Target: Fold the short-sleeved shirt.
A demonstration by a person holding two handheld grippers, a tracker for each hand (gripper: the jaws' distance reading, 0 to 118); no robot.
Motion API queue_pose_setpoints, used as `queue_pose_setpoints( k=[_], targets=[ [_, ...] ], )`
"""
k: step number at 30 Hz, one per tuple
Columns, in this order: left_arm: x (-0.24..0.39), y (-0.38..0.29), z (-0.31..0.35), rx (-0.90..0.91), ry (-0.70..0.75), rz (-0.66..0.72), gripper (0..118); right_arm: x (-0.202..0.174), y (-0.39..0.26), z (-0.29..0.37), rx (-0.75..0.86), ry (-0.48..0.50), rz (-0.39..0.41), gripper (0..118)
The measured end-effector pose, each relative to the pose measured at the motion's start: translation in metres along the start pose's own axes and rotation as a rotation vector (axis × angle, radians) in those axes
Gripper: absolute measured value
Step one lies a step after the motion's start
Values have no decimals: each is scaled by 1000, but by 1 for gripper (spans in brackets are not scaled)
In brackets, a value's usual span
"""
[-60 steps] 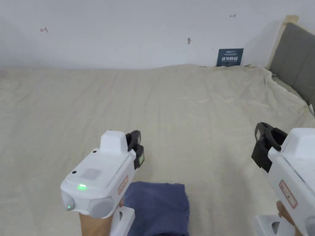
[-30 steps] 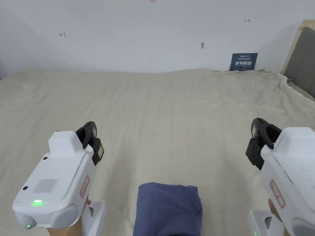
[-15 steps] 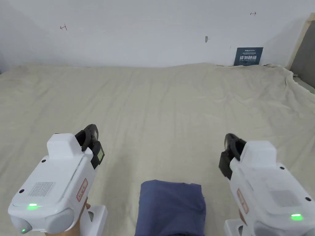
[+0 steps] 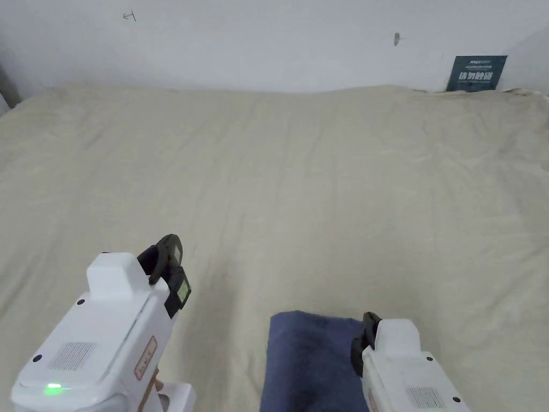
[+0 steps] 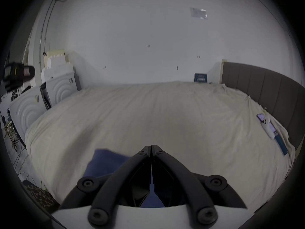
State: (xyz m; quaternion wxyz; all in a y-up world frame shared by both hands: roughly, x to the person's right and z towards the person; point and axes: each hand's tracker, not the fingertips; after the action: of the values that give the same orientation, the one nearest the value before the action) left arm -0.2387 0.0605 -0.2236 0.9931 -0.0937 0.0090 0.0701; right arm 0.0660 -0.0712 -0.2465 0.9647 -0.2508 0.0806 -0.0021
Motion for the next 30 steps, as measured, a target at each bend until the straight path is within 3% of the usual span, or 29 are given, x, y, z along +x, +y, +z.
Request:
queue_pose_setpoints(
  k=[10, 15, 17, 19, 20, 21, 23, 30],
  targets=[
    [-3, -25, -6, -85, -16, 0, 0, -3, -56, -42, -123, -78, -22, 0],
    [1, -44, -14, -217, -85, 67, 3, -7, -62, -45, -114, -86, 30, 0],
    [2, -54, -23, -305, -114, 111, 11, -3, -65, -45, -110, -77, 14, 0],
    [4, -68, -35, -424, -166, 169, 30, 0, -64, -42, -109, -65, -2, 0],
    [4, -77, -44, -516, -196, 217, 45, 1, -63, -42, -112, -61, -5, 0],
    [4, -85, -53, -594, -209, 260, 69, 1, -62, -43, -115, -57, -3, 0],
    [4, -105, -72, -742, -287, 351, 88, 3, -62, -42, -120, -50, -11, 0],
    [14, -150, -117, -961, -411, 404, 89, 7, -58, -41, -135, -33, -34, 0]
  ],
)
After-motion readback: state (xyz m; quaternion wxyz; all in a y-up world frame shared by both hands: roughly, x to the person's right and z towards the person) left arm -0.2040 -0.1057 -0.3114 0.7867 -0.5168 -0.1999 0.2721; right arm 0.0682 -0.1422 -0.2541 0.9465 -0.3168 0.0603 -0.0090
